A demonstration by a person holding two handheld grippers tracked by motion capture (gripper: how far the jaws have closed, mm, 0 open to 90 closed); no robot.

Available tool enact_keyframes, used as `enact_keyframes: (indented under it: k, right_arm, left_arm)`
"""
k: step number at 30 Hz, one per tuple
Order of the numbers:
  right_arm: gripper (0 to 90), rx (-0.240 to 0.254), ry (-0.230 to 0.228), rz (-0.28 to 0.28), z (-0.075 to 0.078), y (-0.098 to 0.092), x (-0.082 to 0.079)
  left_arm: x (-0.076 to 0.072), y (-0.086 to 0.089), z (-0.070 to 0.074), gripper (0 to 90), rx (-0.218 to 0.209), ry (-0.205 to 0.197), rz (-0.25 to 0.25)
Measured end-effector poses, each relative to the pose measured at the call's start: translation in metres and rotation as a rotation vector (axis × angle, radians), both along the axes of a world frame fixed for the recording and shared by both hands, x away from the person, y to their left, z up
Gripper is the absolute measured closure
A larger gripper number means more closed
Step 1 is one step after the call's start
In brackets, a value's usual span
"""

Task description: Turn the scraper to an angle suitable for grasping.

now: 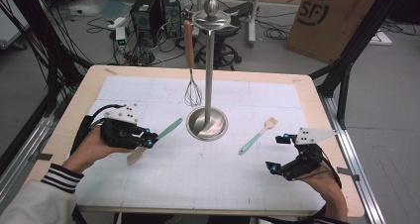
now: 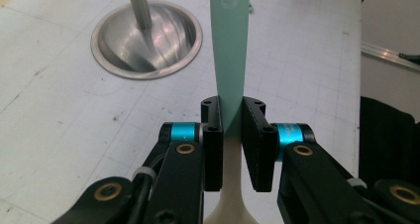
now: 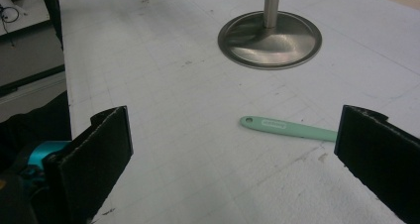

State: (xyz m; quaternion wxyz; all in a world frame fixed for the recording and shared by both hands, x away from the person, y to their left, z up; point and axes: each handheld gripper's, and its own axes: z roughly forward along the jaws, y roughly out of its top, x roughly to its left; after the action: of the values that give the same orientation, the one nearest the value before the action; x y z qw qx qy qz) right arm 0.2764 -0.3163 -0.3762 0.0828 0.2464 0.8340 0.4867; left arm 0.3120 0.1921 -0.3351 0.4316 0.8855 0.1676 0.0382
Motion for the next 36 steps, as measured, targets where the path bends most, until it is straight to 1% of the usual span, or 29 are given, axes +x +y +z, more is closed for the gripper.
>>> enact_keyframes:
  k: [8,15,17,20,21,23,24,25,30,36]
  right_arm:
    - [0.2,0.001,0.001,-0.001,0.001,0.001,-0.001]
    - [0.2,0.004,-0.001,0.0,0.002,0.001,-0.001]
    - [0.2,0.004,-0.002,0.0,0.002,0.0,-0.001]
    - [0.2,0.009,0.0,-0.002,0.003,0.0,-0.002]
    - [0.2,0.01,-0.003,-0.002,0.003,-0.001,-0.001]
    - [0.2,0.012,-0.002,-0.002,0.003,-0.001,-0.001]
    - [0.2,0.011,-0.005,-0.004,0.003,-0.002,-0.001]
    - [0.2,0.012,-0.003,-0.004,0.003,-0.002,-0.002]
    - [0.2,0.013,-0.007,-0.003,0.003,-0.002,-0.001]
    - [0.2,0.012,-0.003,-0.003,0.003,-0.001,-0.001]
  left_arm:
    - [-0.007,-0.004,0.01,79.8,-0.024,-0.031,-0.03]
    - [-0.011,-0.006,0.02,79.8,-0.073,-0.055,-0.053]
    - [-0.011,-0.006,0.023,79.7,-0.077,-0.059,-0.056]
    - [-0.012,-0.005,0.026,79.7,-0.103,-0.066,-0.055]
    - [-0.012,-0.006,0.027,79.7,-0.117,-0.061,-0.049]
    - [-0.012,-0.006,0.029,79.7,-0.118,-0.071,-0.056]
    - [-0.012,-0.007,0.03,79.7,-0.128,-0.068,-0.054]
    - [-0.012,-0.007,0.031,79.8,-0.128,-0.074,-0.055]
    - [-0.014,-0.009,0.037,79.7,-0.165,-0.081,-0.057]
    - [-0.016,-0.012,0.043,79.7,-0.192,-0.094,-0.057]
